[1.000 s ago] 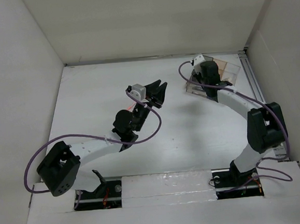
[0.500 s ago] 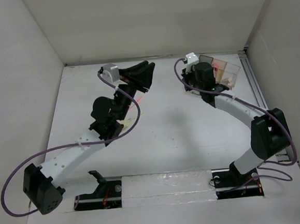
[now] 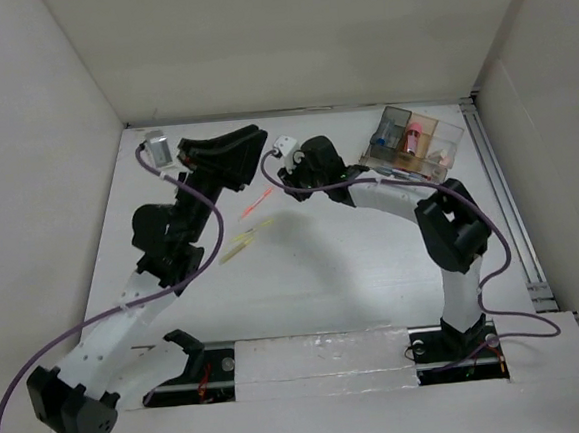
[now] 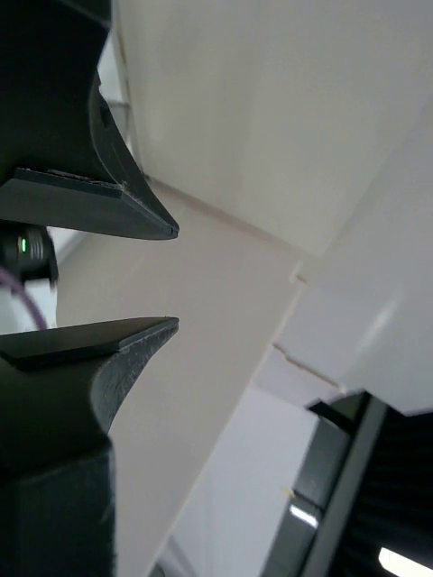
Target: Organize the desk
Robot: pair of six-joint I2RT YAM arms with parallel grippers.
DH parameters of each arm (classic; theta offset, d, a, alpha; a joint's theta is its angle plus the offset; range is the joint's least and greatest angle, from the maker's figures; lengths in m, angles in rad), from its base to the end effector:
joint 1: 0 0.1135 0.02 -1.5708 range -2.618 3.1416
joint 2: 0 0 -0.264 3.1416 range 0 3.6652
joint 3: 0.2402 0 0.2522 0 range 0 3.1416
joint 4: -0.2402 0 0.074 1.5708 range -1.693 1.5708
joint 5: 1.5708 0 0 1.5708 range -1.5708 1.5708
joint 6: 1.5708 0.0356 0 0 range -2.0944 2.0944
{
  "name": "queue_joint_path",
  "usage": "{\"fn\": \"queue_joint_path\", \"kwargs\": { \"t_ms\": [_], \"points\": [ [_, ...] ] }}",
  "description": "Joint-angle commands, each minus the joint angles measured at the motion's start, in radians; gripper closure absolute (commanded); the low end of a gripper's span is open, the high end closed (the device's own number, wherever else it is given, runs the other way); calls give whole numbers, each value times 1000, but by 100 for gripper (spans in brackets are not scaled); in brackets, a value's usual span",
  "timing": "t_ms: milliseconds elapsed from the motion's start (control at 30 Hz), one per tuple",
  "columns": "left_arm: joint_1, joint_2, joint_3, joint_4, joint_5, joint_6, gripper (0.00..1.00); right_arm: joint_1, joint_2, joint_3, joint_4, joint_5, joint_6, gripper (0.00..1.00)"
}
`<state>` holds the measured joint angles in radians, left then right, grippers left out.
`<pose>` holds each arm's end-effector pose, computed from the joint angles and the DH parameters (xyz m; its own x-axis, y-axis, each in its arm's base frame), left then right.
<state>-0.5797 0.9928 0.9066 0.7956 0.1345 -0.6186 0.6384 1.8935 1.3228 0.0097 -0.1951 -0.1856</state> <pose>0.1713 -0.1179 0.4445 0.0798 -0.7391 -0.6688 0.8276 0.4231 -0.3688 0.3448 0.2645 0.2241 -0.2877 -0.4389 -0.8512 -0.7830 0.6197 -0.0549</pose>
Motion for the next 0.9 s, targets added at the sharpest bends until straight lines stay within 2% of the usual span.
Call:
{"fn": "queue_joint_path", "kwargs": {
  "t_ms": [0,233,400,533,700,867],
  "points": [
    [-11,-149,-64,146,-5,-59,64,47,89,197,-83,-18,-121,65],
    [-20,-316,-179,252,-67,-98,63,116,306,533,-328,89,-282,57],
    [-20,-345,-120,238,-43,-44,62,139,461,795,-511,111,-396,55],
    [-20,-355,-86,228,8,-17,61,139,530,926,-608,92,-457,54],
    [-20,-384,-98,228,-25,16,61,150,596,1035,-685,124,-511,51],
    [-20,-404,-115,229,-47,34,61,159,604,1012,-705,115,-534,51]
  ]
}}
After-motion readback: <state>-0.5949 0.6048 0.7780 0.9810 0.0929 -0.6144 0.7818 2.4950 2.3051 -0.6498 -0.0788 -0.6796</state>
